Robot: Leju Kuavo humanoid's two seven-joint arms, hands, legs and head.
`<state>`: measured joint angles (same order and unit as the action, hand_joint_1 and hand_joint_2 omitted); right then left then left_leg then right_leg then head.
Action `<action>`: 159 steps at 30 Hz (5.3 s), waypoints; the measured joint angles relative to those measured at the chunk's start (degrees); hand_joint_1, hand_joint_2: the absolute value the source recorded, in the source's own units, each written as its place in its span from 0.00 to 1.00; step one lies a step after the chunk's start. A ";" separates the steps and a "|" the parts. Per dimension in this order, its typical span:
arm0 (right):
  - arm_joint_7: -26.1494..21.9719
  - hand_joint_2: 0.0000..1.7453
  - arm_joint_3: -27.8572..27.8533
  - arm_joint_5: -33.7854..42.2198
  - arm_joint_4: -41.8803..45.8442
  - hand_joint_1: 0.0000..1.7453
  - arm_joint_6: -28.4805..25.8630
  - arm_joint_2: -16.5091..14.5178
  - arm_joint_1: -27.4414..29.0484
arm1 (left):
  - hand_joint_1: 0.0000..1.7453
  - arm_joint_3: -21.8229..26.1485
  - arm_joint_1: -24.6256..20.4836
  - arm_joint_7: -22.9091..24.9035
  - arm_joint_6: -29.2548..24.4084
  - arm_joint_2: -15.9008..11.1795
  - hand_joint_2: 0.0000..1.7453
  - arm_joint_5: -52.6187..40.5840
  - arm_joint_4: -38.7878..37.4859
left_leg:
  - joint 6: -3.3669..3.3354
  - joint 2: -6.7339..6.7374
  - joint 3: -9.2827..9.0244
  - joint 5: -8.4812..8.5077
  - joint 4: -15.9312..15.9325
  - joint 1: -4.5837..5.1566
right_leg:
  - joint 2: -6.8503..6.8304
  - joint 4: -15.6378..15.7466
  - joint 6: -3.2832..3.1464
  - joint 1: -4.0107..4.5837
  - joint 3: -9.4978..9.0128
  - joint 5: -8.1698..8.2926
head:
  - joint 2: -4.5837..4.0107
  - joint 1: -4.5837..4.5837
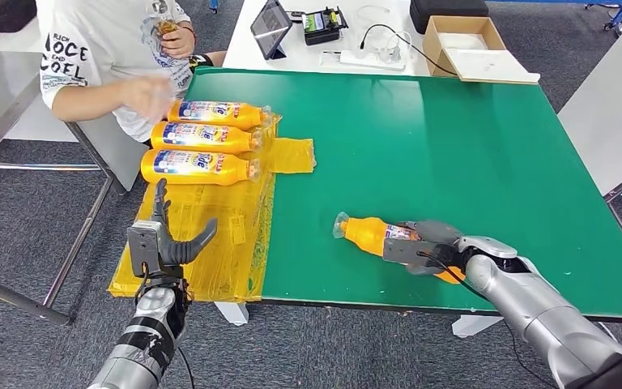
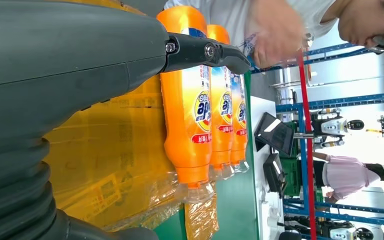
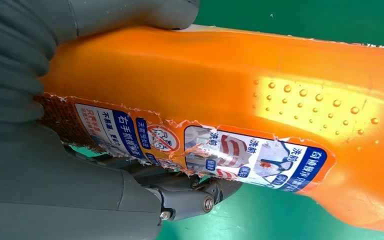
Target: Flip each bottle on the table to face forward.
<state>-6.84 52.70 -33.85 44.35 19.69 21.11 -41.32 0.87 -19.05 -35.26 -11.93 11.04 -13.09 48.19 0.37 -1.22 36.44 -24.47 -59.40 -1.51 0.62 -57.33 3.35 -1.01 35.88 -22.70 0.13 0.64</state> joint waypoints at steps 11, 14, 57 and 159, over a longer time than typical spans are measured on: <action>0.37 1.00 0.57 0.22 0.04 1.00 0.17 0.17 -0.19 | 0.00 0.00 0.00 -0.05 0.14 0.00 1.00 0.25 0.00 | 0.00 0.00 0.00 0.00 0.00 0.00 | 0.00 0.00 0.00 0.00 0.00 0.00 | 0.00 0.00; 0.94 1.00 1.04 0.72 0.25 1.00 0.72 0.48 -0.55 | 0.00 0.00 0.00 -0.20 0.29 0.00 1.00 0.69 0.00 | 0.00 0.00 0.00 0.00 0.00 0.00 | 0.00 0.00 0.00 0.00 0.00 0.00 | 0.00 0.01; -27.06 1.00 -41.06 2.67 28.99 1.00 -48.48 -27.07 29.86 | 0.00 -13.52 2.16 13.81 30.85 0.30 1.00 27.23 10.69 | 0.04 -0.11 0.32 -0.01 0.11 -0.01 | -0.27 -0.01 -0.07 0.02 0.29 -0.07 | 0.00 0.25; -27.26 1.00 -11.07 11.43 -16.17 1.00 -52.78 -41.78 15.44 | 1.00 -25.05 -4.31 12.85 36.69 -2.29 1.00 32.96 -1.92 | 0.06 0.01 0.29 0.00 0.11 -0.05 | -0.15 -0.02 -0.09 0.04 0.38 -0.08 | 0.00 0.23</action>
<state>-34.10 41.64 -22.43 28.18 -33.09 -20.67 -25.88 -24.17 -23.36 -22.40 24.76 8.74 19.87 46.27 0.42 -1.21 36.74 -24.47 -59.29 -1.56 0.47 -57.35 3.27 -0.97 36.26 -22.78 0.13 0.87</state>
